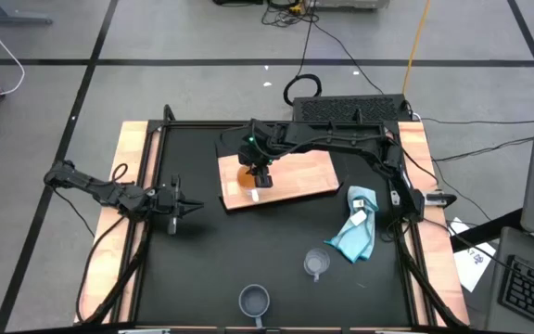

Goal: Stack small to large cups/mugs on shelf
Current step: Put the yellow mug on the shelf, then put the light blue mug on the shelf

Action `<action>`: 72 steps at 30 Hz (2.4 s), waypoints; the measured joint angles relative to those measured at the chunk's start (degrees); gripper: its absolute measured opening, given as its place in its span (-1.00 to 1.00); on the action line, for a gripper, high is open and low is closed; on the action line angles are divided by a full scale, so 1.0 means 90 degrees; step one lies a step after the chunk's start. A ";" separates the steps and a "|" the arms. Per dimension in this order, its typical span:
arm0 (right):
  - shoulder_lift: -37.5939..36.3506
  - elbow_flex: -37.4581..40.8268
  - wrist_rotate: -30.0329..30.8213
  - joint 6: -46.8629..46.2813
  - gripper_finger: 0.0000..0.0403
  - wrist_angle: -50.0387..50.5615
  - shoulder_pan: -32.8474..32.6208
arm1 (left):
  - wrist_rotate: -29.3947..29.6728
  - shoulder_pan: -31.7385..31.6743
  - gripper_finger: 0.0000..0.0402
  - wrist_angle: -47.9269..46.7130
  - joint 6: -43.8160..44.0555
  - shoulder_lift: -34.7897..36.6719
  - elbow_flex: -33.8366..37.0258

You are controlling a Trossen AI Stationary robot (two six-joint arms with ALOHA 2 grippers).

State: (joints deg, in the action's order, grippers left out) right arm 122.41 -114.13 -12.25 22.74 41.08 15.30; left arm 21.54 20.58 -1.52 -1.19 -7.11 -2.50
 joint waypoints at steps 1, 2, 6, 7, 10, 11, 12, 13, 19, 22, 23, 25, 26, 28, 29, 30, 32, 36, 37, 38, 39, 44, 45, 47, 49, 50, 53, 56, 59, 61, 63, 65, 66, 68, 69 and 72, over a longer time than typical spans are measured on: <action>0.0000 0.0000 0.0008 0.0000 -0.34 -0.0020 0.0014 | 0.0000 0.0000 -0.85 0.0000 -0.0002 0.0000 0.0000; 0.0000 0.0000 0.0007 0.0004 -0.34 -0.0023 0.0040 | 0.0000 0.0000 -0.85 0.0000 -0.0002 0.0000 0.0000; 0.0000 0.0000 0.0019 0.0059 -0.34 -0.0120 0.0091 | 0.0002 0.0000 -0.85 0.0002 -0.0022 0.0000 0.0000; -0.0010 0.0000 0.0022 0.0080 -0.34 -0.0158 0.0096 | 0.0000 0.0000 -0.85 0.0000 -0.0024 0.0000 0.0000; -0.0125 0.0010 0.0019 0.0086 -0.34 -0.0260 0.0124 | 0.0002 0.0000 -0.85 0.0005 -0.0092 0.0000 0.0000; -0.0204 0.0010 0.0022 0.0074 -0.34 -0.0337 0.0127 | 0.0002 0.0000 -0.85 0.0005 -0.0148 0.0000 0.0000; -0.0293 0.0010 0.0022 0.0075 -0.34 -0.0345 0.0130 | 0.0002 0.0000 -0.85 0.0015 -0.0194 0.0000 0.0000; -0.0367 0.0009 0.0021 0.0101 -0.34 -0.0350 0.0130 | 0.0002 0.0002 -0.85 0.0037 -0.0225 0.0000 0.0000; -0.1059 0.0007 0.0022 0.0074 -0.35 -0.0184 0.0053 | 0.0280 0.0001 -0.85 0.0115 -0.0386 0.0000 0.0000; -0.1456 0.0007 0.0019 0.0076 -0.39 0.0023 -0.0053 | 0.0329 0.0000 -0.85 0.0177 -0.0387 0.0000 0.0000; -0.1593 0.0007 0.0020 0.0074 -0.42 0.0113 -0.0095 | 0.0328 0.0000 -0.85 0.0205 -0.0399 0.0000 0.0000; -0.1846 0.0007 0.0023 0.0058 -0.51 0.0335 -0.0202 | 0.0333 0.0001 -0.85 0.0257 -0.0329 0.0000 0.0000; -0.1970 0.0007 0.0022 0.0057 -0.56 0.0399 -0.0266 | 0.0332 0.0000 -0.85 0.0253 -0.0304 0.0000 0.0000; -0.2207 0.0008 0.0020 0.0034 -0.68 0.0673 -0.0401 | 0.0323 0.0000 -0.85 0.0243 -0.0313 0.0000 0.0000; -0.2306 0.0023 0.0021 -0.0037 -0.75 0.0704 -0.0468 | 0.0321 0.0000 -0.85 0.0252 -0.0322 0.0000 0.0000; -0.2423 0.0093 0.0019 -0.0093 -0.83 0.0686 -0.0532 | 0.0319 0.0000 -0.85 0.0249 -0.0328 0.0000 0.0000; -0.2690 0.0380 0.0019 -0.0111 -0.95 0.0704 -0.0684 | 0.0295 0.0000 -0.85 0.0256 -0.0307 0.0000 0.0000; -0.3247 0.1347 0.0024 -0.0255 -0.97 0.0166 -0.1017 | 0.0277 0.0000 -0.85 0.0266 -0.0304 0.0000 0.0000; -0.3397 0.1638 0.0022 -0.0291 -0.98 -0.0039 -0.1099 | 0.0274 0.0001 -0.85 0.0268 -0.0302 0.0000 0.0000; -0.3567 0.1958 0.0024 -0.0305 -0.99 -0.0275 -0.1183 | 0.0274 0.0000 -0.85 0.0271 -0.0299 0.0000 0.0000; -0.3718 0.2273 0.0023 -0.0308 -0.99 -0.0482 -0.1268 | 0.0276 0.0001 -0.85 0.0286 -0.0297 0.0000 0.0000; -0.4452 0.3786 0.0055 -0.0604 -1.00 -0.1456 -0.1725 | 0.0299 0.0000 -0.85 0.0452 -0.0262 0.0000 0.0000; -0.4601 0.4063 0.0054 -0.0640 -1.00 -0.1589 -0.1823 | 0.0299 0.0000 -0.85 0.0448 -0.0262 0.0000 0.0000; -0.4882 0.4584 0.0179 -0.0761 -1.00 -0.1949 -0.2042 | 0.0293 0.0002 -0.85 0.0454 -0.0262 0.0000 0.0000; -0.5178 0.5082 0.0493 -0.0879 -1.00 -0.2278 -0.2248 | 0.0225 0.0002 -0.85 0.0456 -0.0262 0.0000 0.0000; -0.5338 0.5312 0.0606 -0.0931 -1.00 -0.2469 -0.2348 | 0.0157 0.0000 -0.85 0.0474 -0.0262 0.0000 0.0000; -0.5855 0.5977 0.0728 -0.1194 -1.00 -0.2954 -0.2595 | 0.0042 0.0001 -0.85 0.0537 -0.0209 0.0000 0.0000; -0.6365 0.6624 0.0745 -0.1472 -1.00 -0.3495 -0.2831 | -0.0002 0.0002 -0.85 0.0529 -0.0114 0.0000 0.0000; -0.6783 0.7135 0.1130 -0.1698 -1.00 -0.3818 -0.3075 | -0.0006 0.0001 -0.85 0.0504 -0.0104 0.0000 0.0000; -0.7013 0.7380 0.1415 -0.1777 -1.00 -0.3831 -0.3228 | -0.0017 0.0002 -0.85 0.0511 0.0038 0.0000 0.0000; -0.7179 0.7612 0.1694 -0.1823 -1.00 -0.3851 -0.3367 | -0.0032 0.0001 -0.85 0.0539 0.0199 0.0000 0.0000; -0.7290 0.7833 0.1881 -0.1860 -1.00 -0.3967 -0.3489 | -0.0034 0.0001 -0.85 0.0598 0.0368 0.0000 0.0000; -0.7336 0.7940 0.1888 -0.1858 -1.00 -0.4063 -0.3535 | -0.0035 0.0000 -0.85 0.0666 0.0451 -0.0001 0.0000; -0.7423 0.8109 0.1888 -0.1822 -1.00 -0.4142 -0.3629 | -0.0036 0.0000 -0.85 0.0702 0.0535 0.0000 -0.0002; -0.7444 0.8170 0.1887 -0.1798 -1.00 -0.4153 -0.3671 | -0.0054 0.0000 -0.85 0.0682 0.0543 0.0000 -0.0002; -0.7532 0.8383 0.1884 -0.1810 -1.00 -0.4217 -0.3727 | -0.0163 0.0000 -0.85 0.0688 0.0547 0.0000 -0.0002</action>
State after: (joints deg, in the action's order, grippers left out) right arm 54.62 -38.68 4.71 6.45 3.13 -18.24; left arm 20.07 20.58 4.67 3.73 -7.11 -2.52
